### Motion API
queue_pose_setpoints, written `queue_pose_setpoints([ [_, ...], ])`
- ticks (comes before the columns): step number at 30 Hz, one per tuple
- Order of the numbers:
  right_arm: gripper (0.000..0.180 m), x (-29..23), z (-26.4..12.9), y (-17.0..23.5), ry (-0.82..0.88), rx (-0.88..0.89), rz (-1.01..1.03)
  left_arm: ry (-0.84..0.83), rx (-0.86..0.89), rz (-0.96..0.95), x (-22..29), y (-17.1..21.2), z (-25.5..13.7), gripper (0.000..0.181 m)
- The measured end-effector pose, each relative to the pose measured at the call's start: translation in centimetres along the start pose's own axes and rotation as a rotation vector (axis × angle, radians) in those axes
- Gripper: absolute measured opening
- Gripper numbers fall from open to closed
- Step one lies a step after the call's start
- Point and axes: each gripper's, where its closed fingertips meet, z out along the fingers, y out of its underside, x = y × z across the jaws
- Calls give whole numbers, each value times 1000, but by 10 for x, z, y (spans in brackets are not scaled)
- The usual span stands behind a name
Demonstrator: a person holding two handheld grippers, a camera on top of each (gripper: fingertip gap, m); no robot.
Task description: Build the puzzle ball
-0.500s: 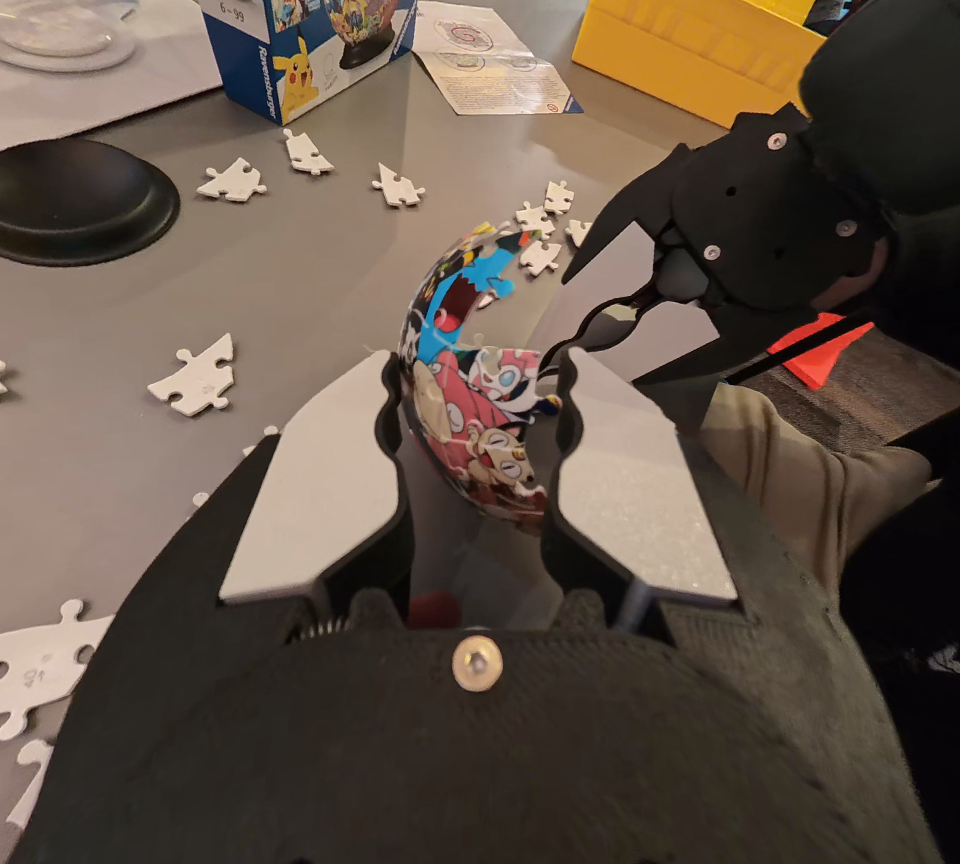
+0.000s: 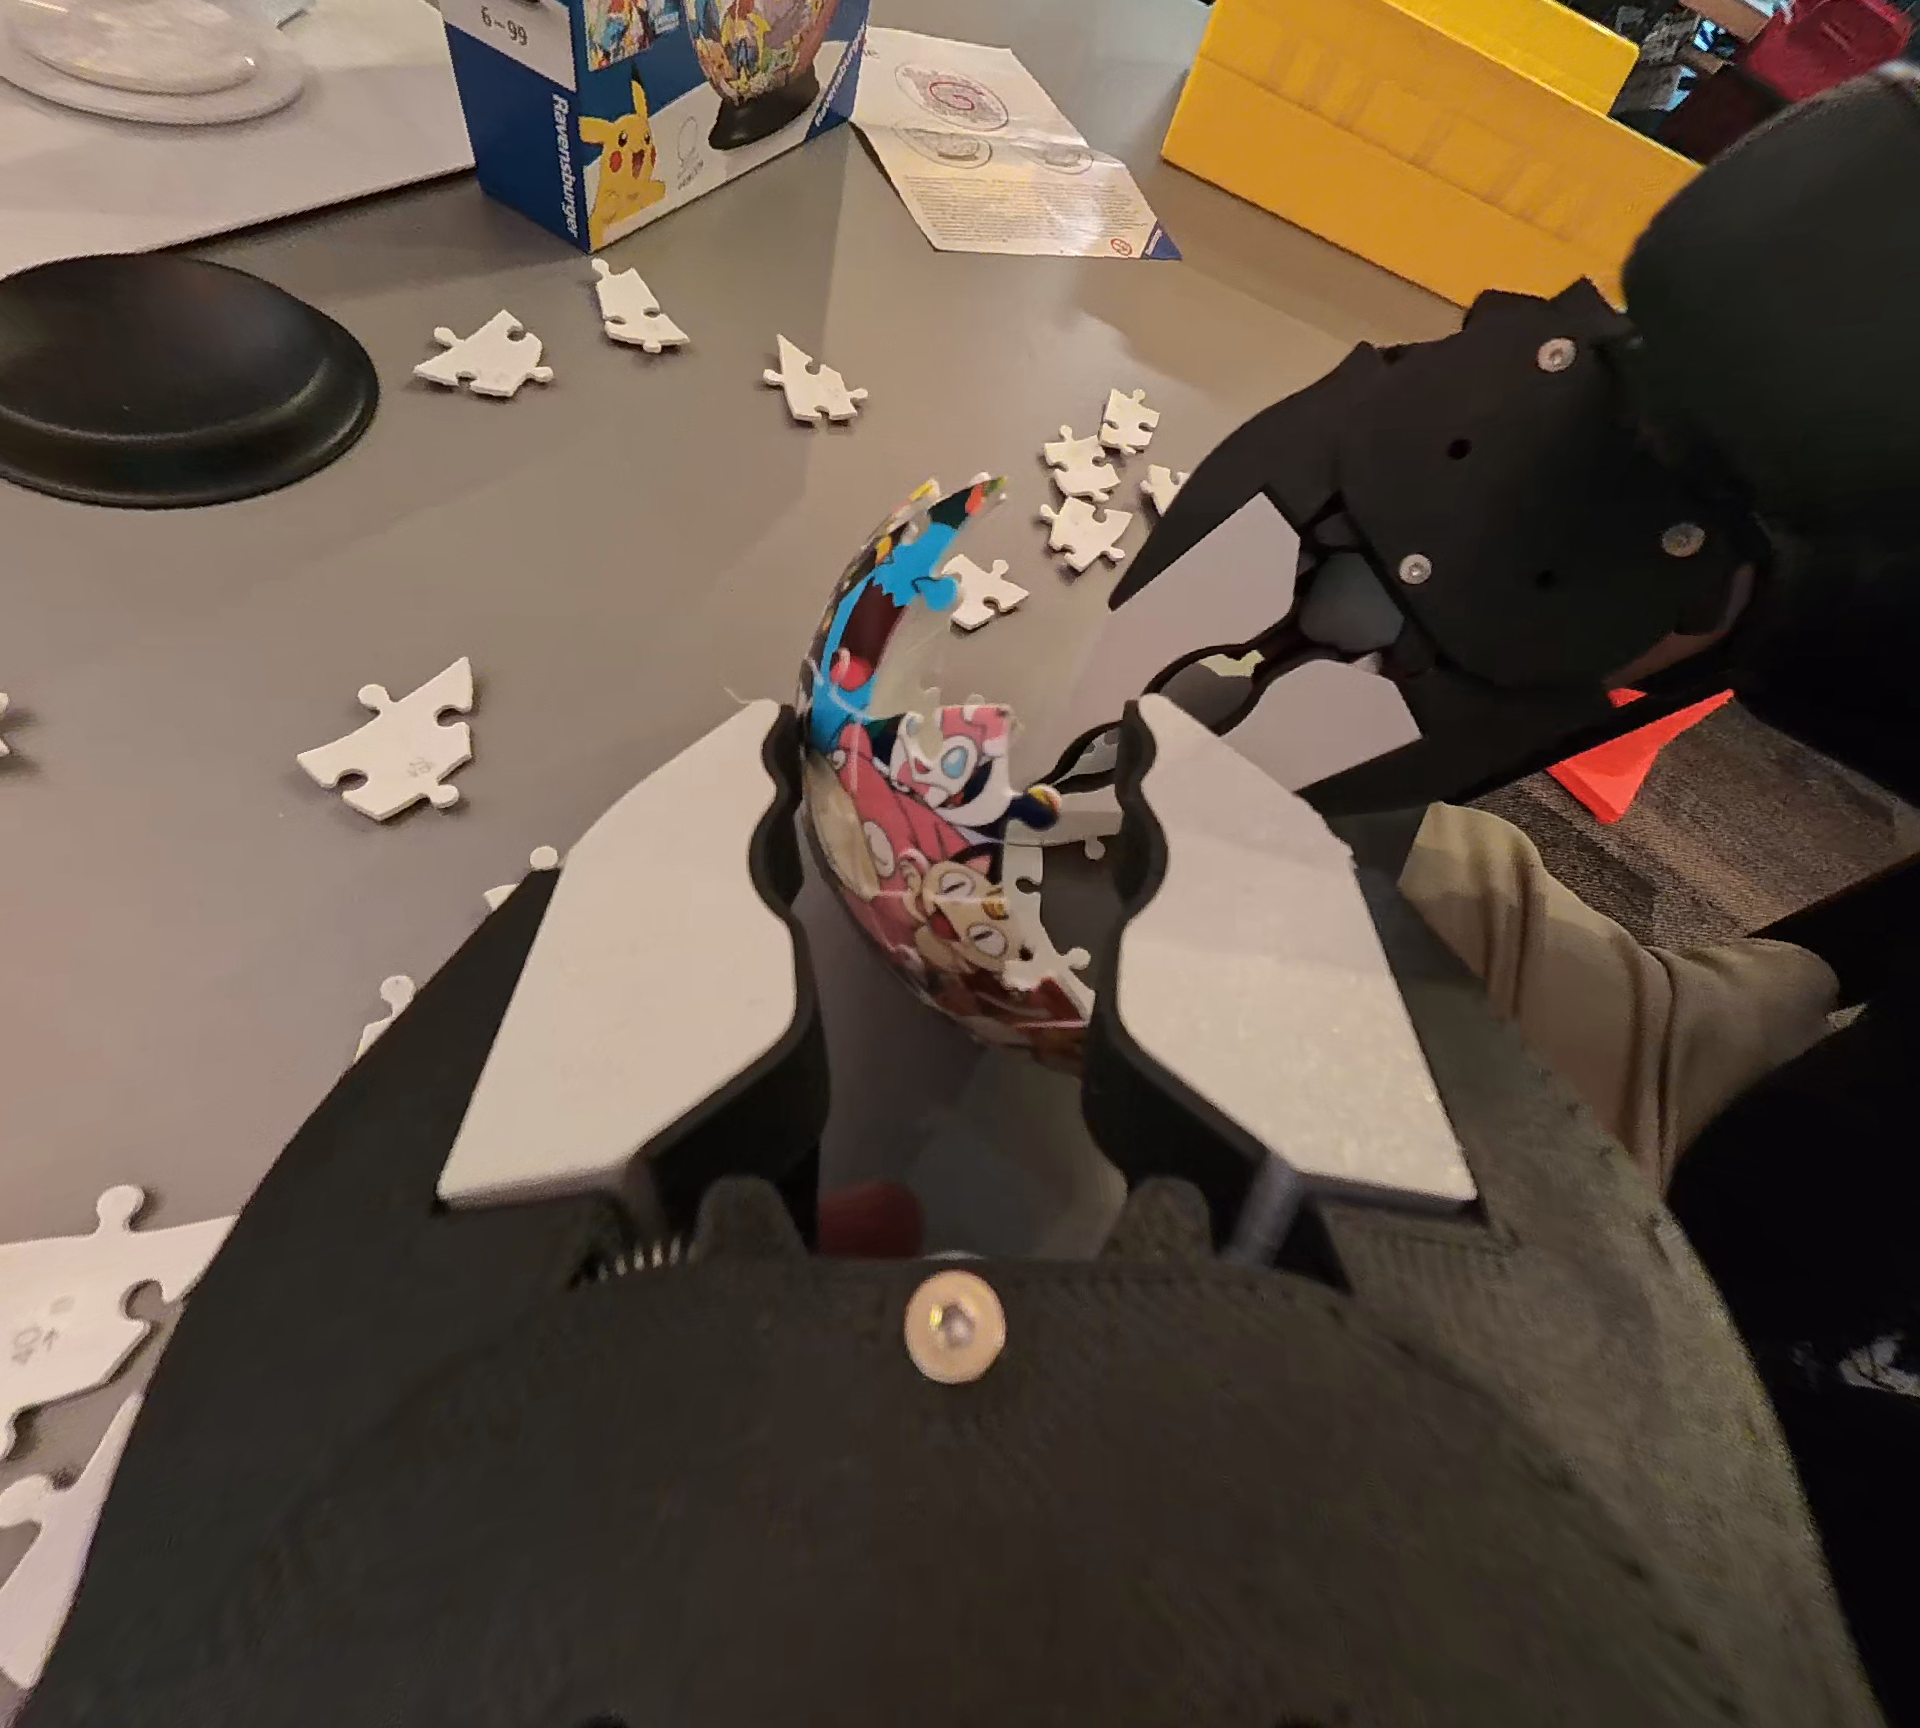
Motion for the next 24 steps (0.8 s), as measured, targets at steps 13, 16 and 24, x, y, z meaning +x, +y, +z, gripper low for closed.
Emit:
queue_pose_setpoints([
  [13,0,-1,1,0,-99,-130,128,11,8,-24,0,0,1,60],
  [16,0,0,1,-1,-81,-109,145,14,13,-38,-1,0,0,60],
  [24,0,1,5,-7,-42,-52,198,8,27,-31,-3,-3,-2,59],
])
